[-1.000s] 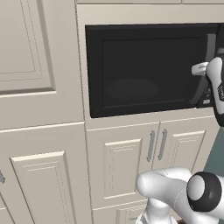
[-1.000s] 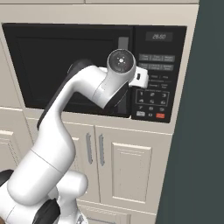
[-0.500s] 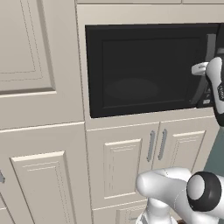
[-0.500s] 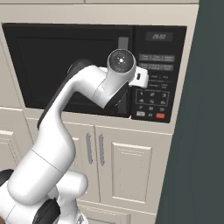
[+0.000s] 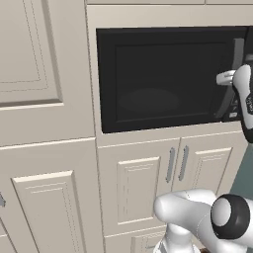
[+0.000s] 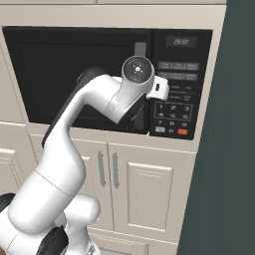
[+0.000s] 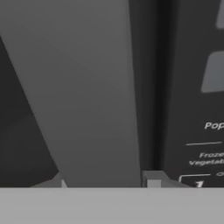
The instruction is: Pick the corn from the counter and place it in the microwave. Then turn on the microwave.
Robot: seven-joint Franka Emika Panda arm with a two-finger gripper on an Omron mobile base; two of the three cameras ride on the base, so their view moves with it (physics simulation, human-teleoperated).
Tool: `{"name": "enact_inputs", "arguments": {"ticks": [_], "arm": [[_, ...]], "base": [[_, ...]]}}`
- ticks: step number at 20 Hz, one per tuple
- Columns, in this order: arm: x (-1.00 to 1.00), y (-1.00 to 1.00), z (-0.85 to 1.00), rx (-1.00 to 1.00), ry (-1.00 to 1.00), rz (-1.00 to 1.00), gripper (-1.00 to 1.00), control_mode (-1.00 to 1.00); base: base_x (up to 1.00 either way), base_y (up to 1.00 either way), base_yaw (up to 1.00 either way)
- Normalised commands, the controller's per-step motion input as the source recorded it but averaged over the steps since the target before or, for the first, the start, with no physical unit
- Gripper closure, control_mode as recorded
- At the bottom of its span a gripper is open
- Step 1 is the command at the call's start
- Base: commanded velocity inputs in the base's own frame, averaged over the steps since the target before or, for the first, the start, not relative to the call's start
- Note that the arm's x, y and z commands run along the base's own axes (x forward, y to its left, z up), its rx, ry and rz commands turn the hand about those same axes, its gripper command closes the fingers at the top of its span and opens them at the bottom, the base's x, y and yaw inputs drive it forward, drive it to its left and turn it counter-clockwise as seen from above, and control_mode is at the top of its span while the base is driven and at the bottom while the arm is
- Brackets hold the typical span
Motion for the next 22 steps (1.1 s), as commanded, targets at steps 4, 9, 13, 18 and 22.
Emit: {"name": "enact_inputs", "arguments": {"ticks": [4,9,13,18,22], "arm": [[-0.32,0.03,0.0,0.0,-0.05,0.0,1.0,-1.0],[-0.42,0.01,0.0,0.0,-0.06,-0.04,1.0,-1.0],[-0.43,0.0,0.03,0.0,-0.03,-0.07,1.0,-1.0],[-0.41,0.0,0.09,0.0,0.0,-0.09,1.0,-1.0],[-0.38,0.03,0.1,0.0,0.0,-0.13,1.0,-1.0]], "base": [[0.0,0.0,0.0],[0.0,0.0,0.0],[0.0,0.0,0.0],[0.0,0.0,0.0],[0.0,0.0,0.0]]}}
